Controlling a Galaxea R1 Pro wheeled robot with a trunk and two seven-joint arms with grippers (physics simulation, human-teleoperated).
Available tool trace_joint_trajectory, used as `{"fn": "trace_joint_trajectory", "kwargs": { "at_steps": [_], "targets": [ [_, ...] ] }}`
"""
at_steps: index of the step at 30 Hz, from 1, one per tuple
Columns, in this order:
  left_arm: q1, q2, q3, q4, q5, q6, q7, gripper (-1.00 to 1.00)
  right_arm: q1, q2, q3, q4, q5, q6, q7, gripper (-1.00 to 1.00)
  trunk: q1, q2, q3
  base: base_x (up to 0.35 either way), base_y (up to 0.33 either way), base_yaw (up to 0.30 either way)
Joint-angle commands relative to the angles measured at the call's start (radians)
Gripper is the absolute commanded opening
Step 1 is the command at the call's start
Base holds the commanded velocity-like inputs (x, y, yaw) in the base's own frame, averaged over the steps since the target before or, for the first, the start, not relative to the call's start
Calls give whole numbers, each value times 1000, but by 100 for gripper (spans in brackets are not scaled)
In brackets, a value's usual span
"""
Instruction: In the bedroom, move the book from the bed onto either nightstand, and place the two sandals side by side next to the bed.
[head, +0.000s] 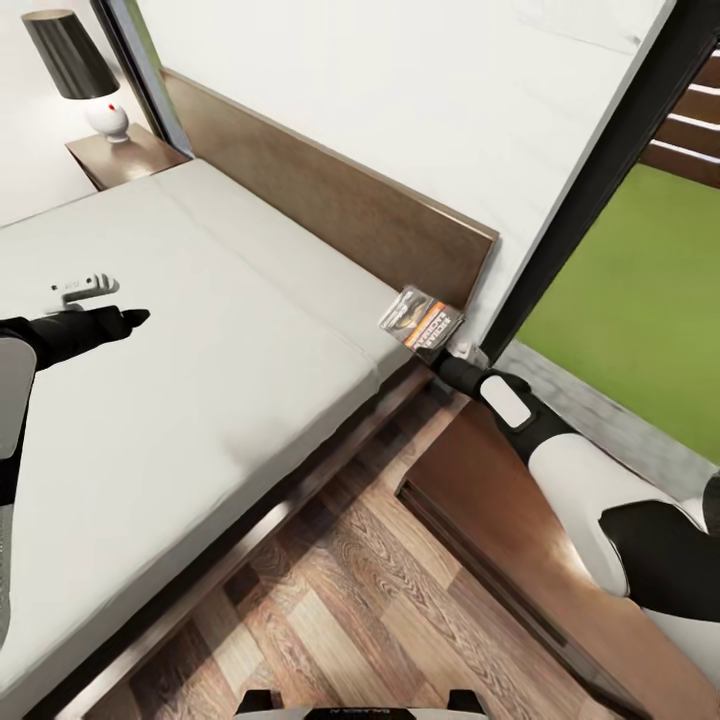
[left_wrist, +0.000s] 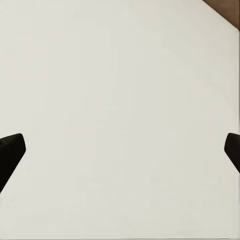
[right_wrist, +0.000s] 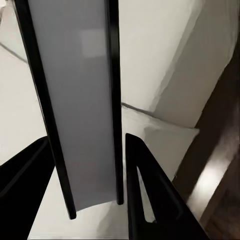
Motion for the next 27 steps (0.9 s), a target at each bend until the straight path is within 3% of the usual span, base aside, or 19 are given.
{"fn": "trace_joint_trajectory", "kwargs": {
  "at_steps": [1,2,3,7,8,10,11,16,17,24,27],
  "targets": [
    [0,-1,-2,-1,10,3,9,100,-1,-1,18,-11,10,2,-10,-100,-4,7,3,-2,0,0],
    [2,-8,-11,0,5,3,9,100,-1,-1,78,-69,63,2,-56,-100,-8,14,6,-1,0,0],
    [2,-12,-16,1,2,3,10,100,0,-1,100,-103,86,4,-91,-100,-12,21,9,0,0,0],
    [3,-18,-31,6,-1,3,11,100,1,1,129,-181,115,17,-181,-100,-27,49,21,0,0,0],
    [3,-22,-52,9,-2,3,12,100,1,3,156,-249,126,50,-235,-100,-31,56,25,0,0,0],
    [3,-23,-59,9,-2,4,12,100,2,3,177,-296,130,74,-260,-100,-38,70,31,0,0,0],
    [3,-24,-71,11,1,6,12,100,4,4,219,-439,129,117,-365,-100,-42,77,34,0,0,0],
    [6,-25,-136,12,-1,7,29,100,24,0,231,-634,130,191,-435,-100,-61,112,50,0,0,0],
    [7,-25,-147,11,-1,7,59,100,57,-1,231,-711,131,232,-453,-100,-65,119,53,0,0,0],
    [52,-28,-159,3,-1,0,100,100,190,-5,230,-918,133,298,-544,-100,-92,168,75,0,0,12],
    [98,-55,-180,1,-2,-25,107,100,268,-8,230,-984,133,308,-560,-100,-104,189,86,0,0,127]
  ]
}}
